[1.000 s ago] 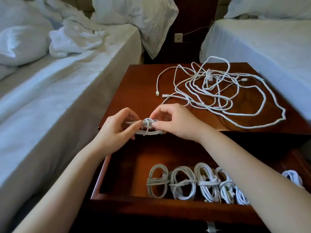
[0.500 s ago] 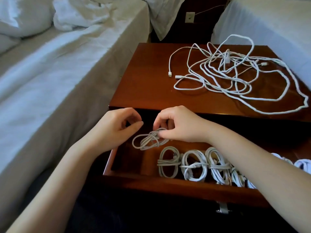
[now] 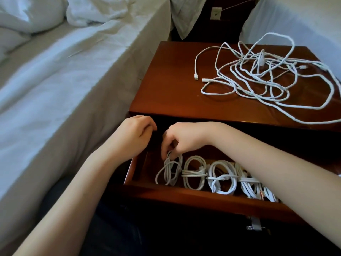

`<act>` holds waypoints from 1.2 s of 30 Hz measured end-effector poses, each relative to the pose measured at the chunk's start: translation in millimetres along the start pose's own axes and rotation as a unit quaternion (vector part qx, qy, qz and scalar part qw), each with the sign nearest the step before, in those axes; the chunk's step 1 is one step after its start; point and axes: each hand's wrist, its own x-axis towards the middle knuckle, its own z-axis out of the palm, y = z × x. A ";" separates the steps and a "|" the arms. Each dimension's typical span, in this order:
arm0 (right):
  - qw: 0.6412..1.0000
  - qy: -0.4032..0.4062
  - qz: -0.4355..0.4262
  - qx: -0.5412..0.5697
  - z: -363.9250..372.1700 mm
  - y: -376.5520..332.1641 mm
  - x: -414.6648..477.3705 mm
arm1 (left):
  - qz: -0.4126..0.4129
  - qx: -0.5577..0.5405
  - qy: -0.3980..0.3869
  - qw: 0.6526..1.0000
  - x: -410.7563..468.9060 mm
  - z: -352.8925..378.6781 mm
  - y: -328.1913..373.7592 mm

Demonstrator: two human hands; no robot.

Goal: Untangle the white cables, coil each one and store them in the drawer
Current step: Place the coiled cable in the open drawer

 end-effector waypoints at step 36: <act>0.996 0.051 0.061 0.034 1.2 3.2 -15.3 | -0.026 -0.016 0.018 0.999 0.0 -0.6 4.1</act>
